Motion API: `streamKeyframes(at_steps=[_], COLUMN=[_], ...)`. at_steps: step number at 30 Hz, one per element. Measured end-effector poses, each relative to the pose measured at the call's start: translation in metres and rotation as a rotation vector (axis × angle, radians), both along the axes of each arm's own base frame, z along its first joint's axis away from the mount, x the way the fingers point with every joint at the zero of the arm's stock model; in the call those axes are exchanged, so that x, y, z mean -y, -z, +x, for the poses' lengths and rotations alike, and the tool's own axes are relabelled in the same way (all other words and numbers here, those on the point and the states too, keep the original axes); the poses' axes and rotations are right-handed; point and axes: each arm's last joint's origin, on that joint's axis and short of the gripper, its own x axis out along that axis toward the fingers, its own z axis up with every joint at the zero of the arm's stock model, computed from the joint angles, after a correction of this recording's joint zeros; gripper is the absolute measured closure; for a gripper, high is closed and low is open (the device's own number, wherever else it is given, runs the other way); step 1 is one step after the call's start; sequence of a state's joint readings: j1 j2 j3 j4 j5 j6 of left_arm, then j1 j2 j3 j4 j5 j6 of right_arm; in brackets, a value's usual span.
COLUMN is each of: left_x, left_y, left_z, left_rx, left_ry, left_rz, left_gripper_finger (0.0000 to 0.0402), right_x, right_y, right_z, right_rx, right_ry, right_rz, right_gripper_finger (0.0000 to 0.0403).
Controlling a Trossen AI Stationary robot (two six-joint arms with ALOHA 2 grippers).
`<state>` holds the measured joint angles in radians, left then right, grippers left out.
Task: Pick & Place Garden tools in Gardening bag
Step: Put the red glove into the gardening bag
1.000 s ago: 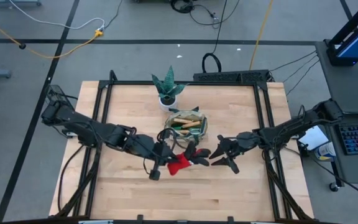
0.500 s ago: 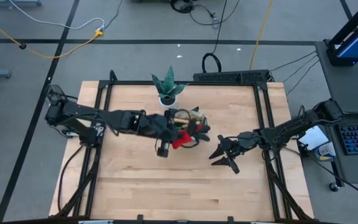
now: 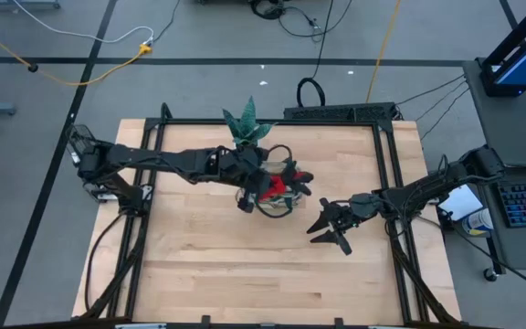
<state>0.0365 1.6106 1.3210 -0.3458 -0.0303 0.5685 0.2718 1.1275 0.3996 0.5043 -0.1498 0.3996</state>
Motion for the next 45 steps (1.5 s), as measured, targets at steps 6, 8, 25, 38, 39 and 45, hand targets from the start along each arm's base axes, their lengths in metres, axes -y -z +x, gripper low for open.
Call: streamKeyframes(at_steps=[6,8,25,38,39,45], left_x=[-0.012,-0.015,-0.024,-0.023,-0.023,-0.022], left_y=[0.009,0.009,0.029,0.036,0.036,0.037], left_z=[0.005,0.005,-0.007,-0.017,-0.017,-0.018], left_rx=[-0.021,-0.023,-0.247,-0.366,-0.365,-0.377], left_ry=[-0.015,-0.018,-0.053,-0.116,-0.123,-0.108], left_rz=[0.029,0.043,0.029,-0.041,-0.048,-0.101], left_gripper_finger=[0.0395,0.0391,0.0395,0.0386,0.0382,0.0391], right_x=[0.0,0.001,0.001,0.001,0.001,0.001], right_y=[0.001,0.001,0.001,0.001,0.001,0.001], right_z=[0.0,0.0,0.0,0.0,0.0,0.0], right_rx=[-0.006,-0.004,-0.004,-0.004,-0.004,-0.004], right_ry=[0.006,0.026,0.047,0.047,0.047,0.047], right_rz=[-0.004,-0.01,-0.016,-0.016,-0.016,-0.016], right_gripper_finger=[0.0264,0.0264,0.0264,0.0264,0.0264,0.0264])
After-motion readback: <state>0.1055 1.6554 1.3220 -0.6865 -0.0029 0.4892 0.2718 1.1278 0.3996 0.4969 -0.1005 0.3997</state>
